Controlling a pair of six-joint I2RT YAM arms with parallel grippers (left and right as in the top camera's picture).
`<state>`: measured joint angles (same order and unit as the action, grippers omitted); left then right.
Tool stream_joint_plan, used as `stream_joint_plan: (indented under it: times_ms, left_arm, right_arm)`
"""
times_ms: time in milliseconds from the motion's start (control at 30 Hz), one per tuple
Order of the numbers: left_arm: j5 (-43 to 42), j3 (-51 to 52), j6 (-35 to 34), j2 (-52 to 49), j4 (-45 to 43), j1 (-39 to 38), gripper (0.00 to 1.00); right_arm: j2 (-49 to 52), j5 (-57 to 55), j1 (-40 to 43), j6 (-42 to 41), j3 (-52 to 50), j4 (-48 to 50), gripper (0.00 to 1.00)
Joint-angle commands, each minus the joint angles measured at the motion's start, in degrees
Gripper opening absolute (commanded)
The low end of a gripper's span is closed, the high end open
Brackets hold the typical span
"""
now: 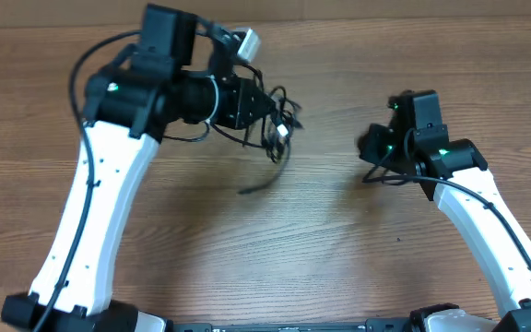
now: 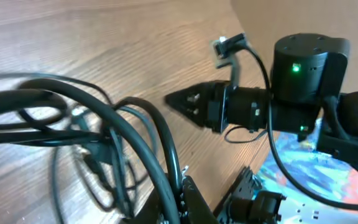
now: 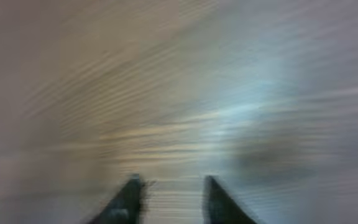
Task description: Untangle cables
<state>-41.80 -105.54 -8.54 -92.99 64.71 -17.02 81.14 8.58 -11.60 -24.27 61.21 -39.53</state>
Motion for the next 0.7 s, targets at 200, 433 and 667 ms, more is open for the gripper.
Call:
stream_joint_plan:
  times_ms: [200, 433, 667]
  left_arm:
    - [3.1, -1.0, 1.5, 0.9, -0.7, -3.6, 0.04]
    - [8.8, -1.0, 1.5, 0.9, -0.4, -4.9, 0.04]
    - [13.4, -1.0, 0.1, 0.9, -0.3, -4.9, 0.04]
  right_arm:
    - [-0.1, 46.9, -0.3, 11.1, 1.4, 9.4, 0.69]
    - [-0.1, 50.7, -0.3, 11.1, 1.4, 9.9, 0.74]
    - [-0.1, 50.7, -0.3, 11.1, 1.4, 9.9, 0.76]
